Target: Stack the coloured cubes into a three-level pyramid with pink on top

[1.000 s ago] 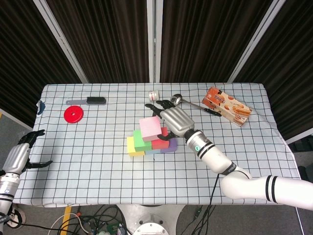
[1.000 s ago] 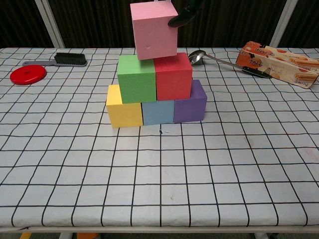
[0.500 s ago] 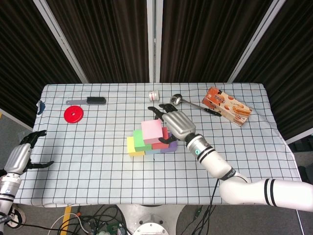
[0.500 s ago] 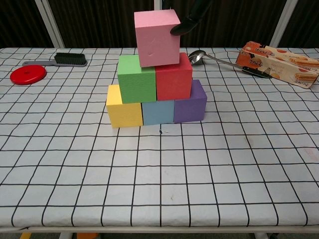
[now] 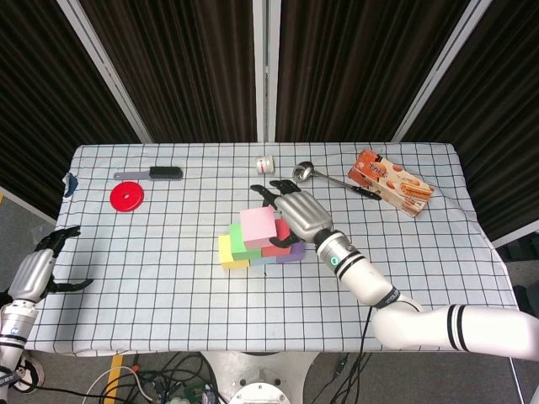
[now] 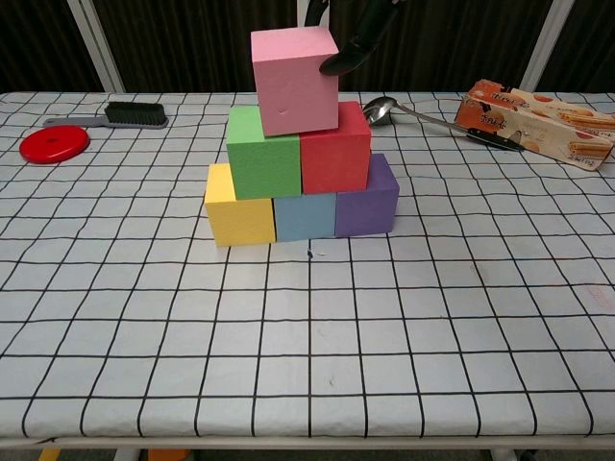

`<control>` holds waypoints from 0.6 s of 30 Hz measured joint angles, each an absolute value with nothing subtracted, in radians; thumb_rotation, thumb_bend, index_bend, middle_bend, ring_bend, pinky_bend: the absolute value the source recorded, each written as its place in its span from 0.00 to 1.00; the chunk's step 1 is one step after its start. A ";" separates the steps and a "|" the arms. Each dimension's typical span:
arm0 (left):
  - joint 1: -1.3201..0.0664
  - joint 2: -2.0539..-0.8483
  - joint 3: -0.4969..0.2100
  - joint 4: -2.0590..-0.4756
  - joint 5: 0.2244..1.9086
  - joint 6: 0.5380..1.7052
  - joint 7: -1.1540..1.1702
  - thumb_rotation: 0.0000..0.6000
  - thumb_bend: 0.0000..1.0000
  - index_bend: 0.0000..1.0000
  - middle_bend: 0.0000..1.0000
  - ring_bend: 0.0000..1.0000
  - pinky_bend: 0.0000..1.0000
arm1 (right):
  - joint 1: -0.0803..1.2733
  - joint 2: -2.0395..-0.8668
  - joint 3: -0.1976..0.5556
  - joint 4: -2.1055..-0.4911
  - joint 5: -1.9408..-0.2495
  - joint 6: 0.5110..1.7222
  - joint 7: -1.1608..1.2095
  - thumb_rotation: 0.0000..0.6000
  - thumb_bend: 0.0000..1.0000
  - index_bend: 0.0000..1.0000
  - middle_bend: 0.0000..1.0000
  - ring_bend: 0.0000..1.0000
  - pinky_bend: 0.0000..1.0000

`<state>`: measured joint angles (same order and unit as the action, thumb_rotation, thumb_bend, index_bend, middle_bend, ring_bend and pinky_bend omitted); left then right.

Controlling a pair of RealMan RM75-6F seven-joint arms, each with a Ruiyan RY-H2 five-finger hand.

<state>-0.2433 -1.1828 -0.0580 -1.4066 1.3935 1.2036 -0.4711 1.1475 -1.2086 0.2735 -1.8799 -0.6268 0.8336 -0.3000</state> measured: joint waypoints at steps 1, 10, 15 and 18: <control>-0.243 -1.183 -0.058 -1.406 1.394 1.204 -0.472 1.00 0.06 0.11 0.14 0.05 0.08 | 1.149 -1.209 0.272 -1.881 -0.625 0.834 -0.300 1.00 0.28 0.00 0.40 0.00 0.00; -0.241 -1.189 -0.063 -1.401 1.396 1.213 -0.468 1.00 0.06 0.11 0.14 0.05 0.08 | 1.157 -1.214 0.265 -1.882 -0.620 0.840 -0.300 1.00 0.28 0.00 0.40 0.00 0.00; -0.241 -1.190 -0.064 -1.399 1.396 1.211 -0.465 1.00 0.06 0.11 0.14 0.05 0.08 | 1.159 -1.217 0.263 -1.880 -0.617 0.844 -0.298 1.00 0.28 0.00 0.40 0.00 0.00; -0.241 -1.190 -0.064 -1.399 1.395 1.210 -0.467 1.00 0.06 0.11 0.14 0.05 0.08 | 1.160 -1.219 0.263 -1.879 -0.615 0.848 -0.298 1.00 0.28 0.00 0.40 0.00 0.00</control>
